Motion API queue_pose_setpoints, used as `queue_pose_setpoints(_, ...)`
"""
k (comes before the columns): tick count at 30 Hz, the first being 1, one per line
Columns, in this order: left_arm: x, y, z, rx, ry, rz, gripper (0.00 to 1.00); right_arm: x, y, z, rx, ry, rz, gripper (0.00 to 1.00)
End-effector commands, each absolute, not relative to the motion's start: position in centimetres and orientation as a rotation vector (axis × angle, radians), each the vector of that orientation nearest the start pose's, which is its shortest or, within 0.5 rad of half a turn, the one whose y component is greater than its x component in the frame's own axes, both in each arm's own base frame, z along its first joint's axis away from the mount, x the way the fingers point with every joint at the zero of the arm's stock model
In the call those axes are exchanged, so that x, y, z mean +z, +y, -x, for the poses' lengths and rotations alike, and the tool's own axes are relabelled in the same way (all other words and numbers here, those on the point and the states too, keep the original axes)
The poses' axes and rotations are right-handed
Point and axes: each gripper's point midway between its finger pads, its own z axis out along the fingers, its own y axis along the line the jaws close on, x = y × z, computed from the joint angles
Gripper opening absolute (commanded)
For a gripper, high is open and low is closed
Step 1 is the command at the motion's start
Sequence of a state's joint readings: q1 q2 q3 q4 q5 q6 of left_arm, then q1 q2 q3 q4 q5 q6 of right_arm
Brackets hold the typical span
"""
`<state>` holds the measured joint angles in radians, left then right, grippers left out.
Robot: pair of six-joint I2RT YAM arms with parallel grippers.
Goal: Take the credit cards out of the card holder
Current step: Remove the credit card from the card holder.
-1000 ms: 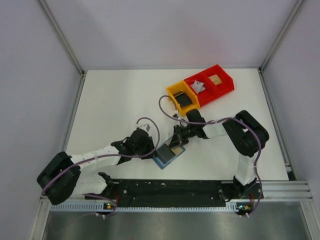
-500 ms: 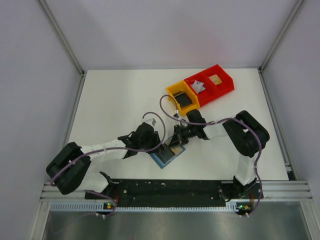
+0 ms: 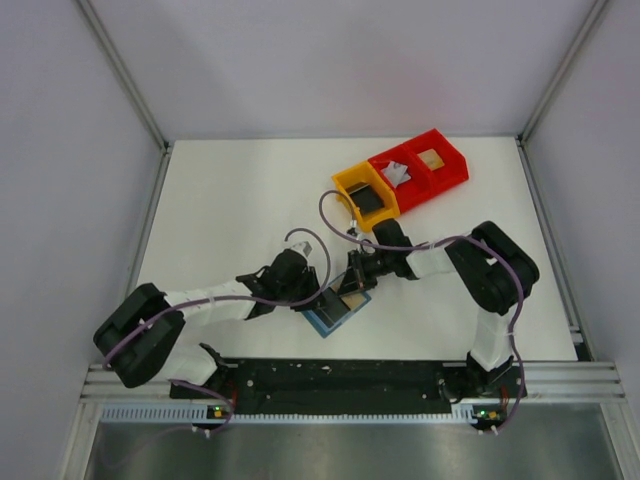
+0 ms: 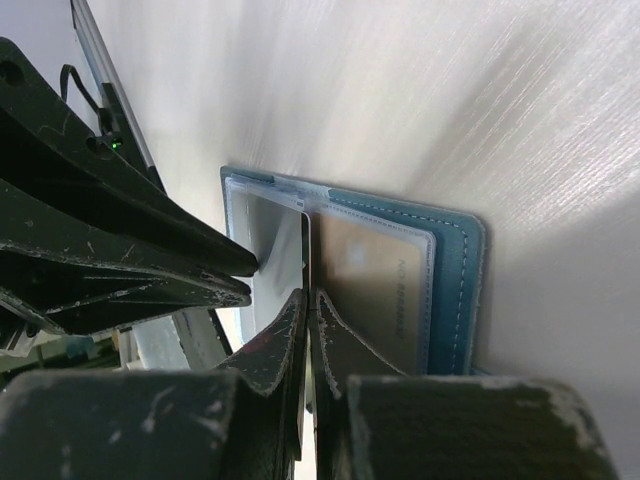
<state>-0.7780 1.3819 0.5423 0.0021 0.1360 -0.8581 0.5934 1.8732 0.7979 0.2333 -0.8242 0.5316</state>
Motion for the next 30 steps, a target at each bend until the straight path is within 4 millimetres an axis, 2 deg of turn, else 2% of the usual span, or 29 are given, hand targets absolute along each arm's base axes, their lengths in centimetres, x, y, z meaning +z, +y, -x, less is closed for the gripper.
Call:
queue_pose_setpoints(1, 0.82, -23.89, -16.83, -0.732, 2.704, 0.018, 0.23, 2.75, 31.69, -22.79, 1.427, 2.504, 0.530, 0.00)
queue_pose_setpoints(11, 0.36, -23.78, -16.83, -0.701, 2.730, -0.007, 0.23, 2.71, 31.40, -23.05, 1.418, 2.512, 0.516, 0.00)
queue_pose_setpoints(14, 0.29, -23.79, -16.82, -0.698, 2.731, -0.011, 0.23, 2.87, 31.44, -23.04, 1.428, 2.508, 0.521, 0.15)
queue_pose_setpoints(18, 0.31, -23.86, -16.88, -0.699, 2.729, -0.020, 0.23, 3.05, 31.59, -22.99, 1.447, 2.499, 0.528, 0.18)
queue_pose_setpoints(25, 0.25, -23.76, -16.73, -0.700, 2.732, -0.018, 0.23, 2.64, 31.66, -22.68, 1.467, 2.508, 0.531, 0.10)
queue_pose_setpoints(28, 0.15, -23.65, -16.67, -0.695, 2.734, -0.019, 0.23, 2.69, 31.66, -22.77, 1.473, 2.502, 0.528, 0.00)
queue_pose_setpoints(30, 0.08, -23.54, -16.59, -0.690, 2.737, -0.018, 0.23, 2.74, 31.57, -22.82, 1.480, 2.498, 0.525, 0.00)
